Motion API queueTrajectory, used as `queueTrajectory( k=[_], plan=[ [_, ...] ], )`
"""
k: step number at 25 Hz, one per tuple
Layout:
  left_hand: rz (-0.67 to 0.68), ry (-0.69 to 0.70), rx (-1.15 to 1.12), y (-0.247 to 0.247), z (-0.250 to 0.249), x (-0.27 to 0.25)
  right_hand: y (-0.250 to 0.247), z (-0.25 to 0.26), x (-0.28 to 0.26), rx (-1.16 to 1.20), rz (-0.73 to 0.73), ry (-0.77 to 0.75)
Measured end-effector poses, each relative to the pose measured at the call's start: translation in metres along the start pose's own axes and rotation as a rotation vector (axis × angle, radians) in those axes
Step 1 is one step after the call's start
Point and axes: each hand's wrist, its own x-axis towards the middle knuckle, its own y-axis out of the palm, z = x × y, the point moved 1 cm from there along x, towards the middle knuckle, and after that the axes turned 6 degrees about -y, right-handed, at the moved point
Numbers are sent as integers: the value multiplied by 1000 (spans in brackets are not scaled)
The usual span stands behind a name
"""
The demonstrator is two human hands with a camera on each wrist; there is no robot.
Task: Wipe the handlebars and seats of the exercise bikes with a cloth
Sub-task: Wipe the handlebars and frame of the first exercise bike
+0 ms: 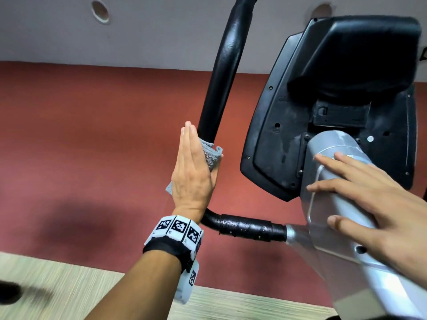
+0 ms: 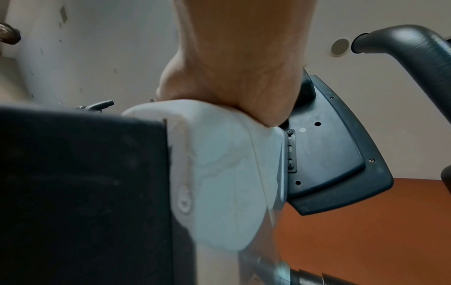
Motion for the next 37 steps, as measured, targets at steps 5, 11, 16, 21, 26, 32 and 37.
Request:
queueTrajectory(
  k=[5,11,16,21,26,32,37],
  plan=[
    [44,-94,-25,-2,7,-26,0,3,0,15,-11,-3],
    [13,-90,-67,1,7,-15,0,-1,1,7,-14,-28],
    [-4,-293,-158,9,13,-50,0,-8,2,-4,10,-25],
    [115,-529,-269,2,4,-77,-2,-4,4,13,24,-14],
    [274,-385,-233,-31,-22,-127,-6,5,1,61,42,16],
    [656,154,124,4,-13,-111,-6,4,2,61,36,13],
    [698,343,125,5,-5,-115,-6,7,1,69,38,18]
  ],
)
